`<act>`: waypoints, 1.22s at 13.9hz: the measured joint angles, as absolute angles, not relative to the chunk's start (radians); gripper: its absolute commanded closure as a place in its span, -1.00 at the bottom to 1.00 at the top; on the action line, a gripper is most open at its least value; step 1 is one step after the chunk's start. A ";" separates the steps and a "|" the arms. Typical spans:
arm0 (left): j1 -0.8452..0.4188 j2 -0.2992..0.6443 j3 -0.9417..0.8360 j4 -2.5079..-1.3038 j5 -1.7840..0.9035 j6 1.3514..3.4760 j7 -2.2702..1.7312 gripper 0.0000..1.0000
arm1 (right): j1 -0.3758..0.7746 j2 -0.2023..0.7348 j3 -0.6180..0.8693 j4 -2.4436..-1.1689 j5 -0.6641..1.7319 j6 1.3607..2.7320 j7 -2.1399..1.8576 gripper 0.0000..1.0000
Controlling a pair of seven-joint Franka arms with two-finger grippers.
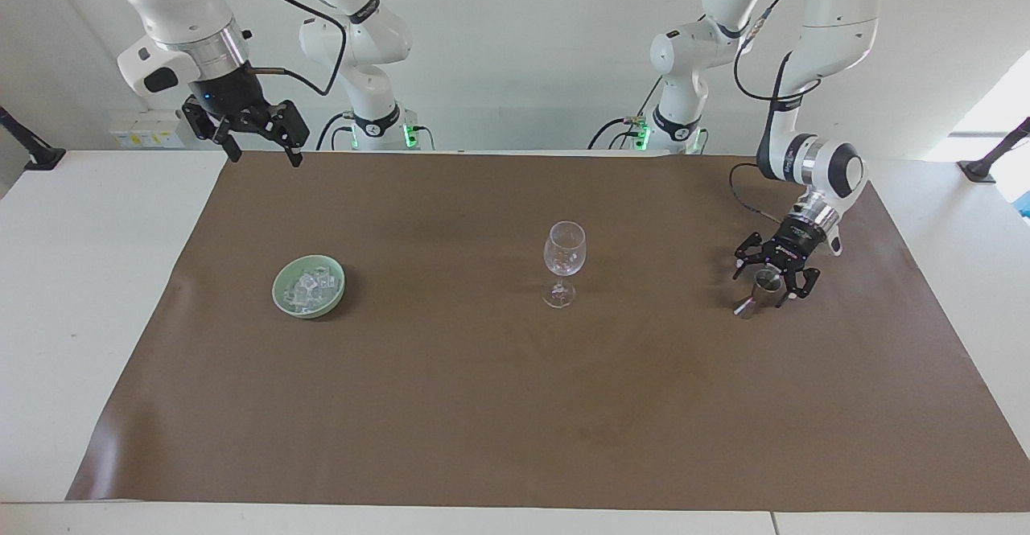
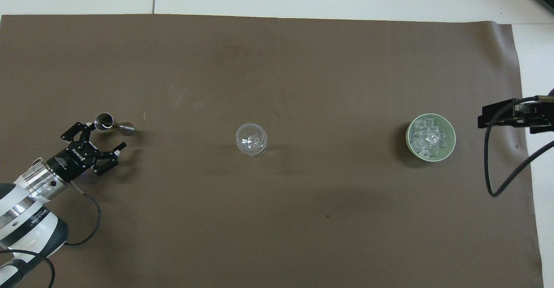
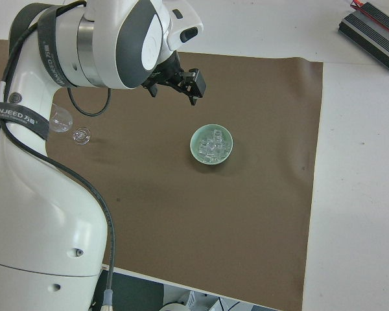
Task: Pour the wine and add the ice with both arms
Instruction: 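Close the left gripper on the metal jigger and lift it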
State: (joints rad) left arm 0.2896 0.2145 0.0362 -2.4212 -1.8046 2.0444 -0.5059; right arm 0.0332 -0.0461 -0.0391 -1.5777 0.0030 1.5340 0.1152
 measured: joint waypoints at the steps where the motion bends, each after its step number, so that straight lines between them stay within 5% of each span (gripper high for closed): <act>1: 0.286 0.212 0.036 -2.426 -1.825 2.044 -0.506 -1.00 | 0.033 -0.046 -0.039 -1.578 0.003 1.534 0.115 -1.00; 6: 0.242 0.210 0.036 -2.428 -1.915 2.051 -0.505 -1.00 | 0.033 -0.046 -0.039 -1.578 0.003 1.534 0.115 -1.00; 8: 0.240 0.210 0.036 -2.428 -1.918 2.059 -0.505 -0.85 | 0.033 -0.046 -0.039 -1.578 0.003 1.534 0.115 -1.00; 9: 0.240 0.210 0.037 -2.428 -1.918 2.064 -0.505 -0.58 | 0.033 -0.046 -0.039 -1.578 0.003 1.534 0.115 -1.00; 10: 0.240 0.210 0.038 -2.428 -1.919 2.068 -0.505 0.56 | 0.033 -0.046 -0.039 -1.578 0.003 1.534 0.115 -1.00; 11: 0.240 0.210 0.040 -2.428 -1.920 2.072 -0.505 1.00 | 0.033 -0.046 -0.039 -1.578 0.003 1.534 0.115 -1.00; 17: 0.243 0.209 0.044 -2.428 -1.952 2.080 -0.507 1.00 | 0.033 -0.046 -0.039 -1.578 0.003 1.534 0.115 -1.00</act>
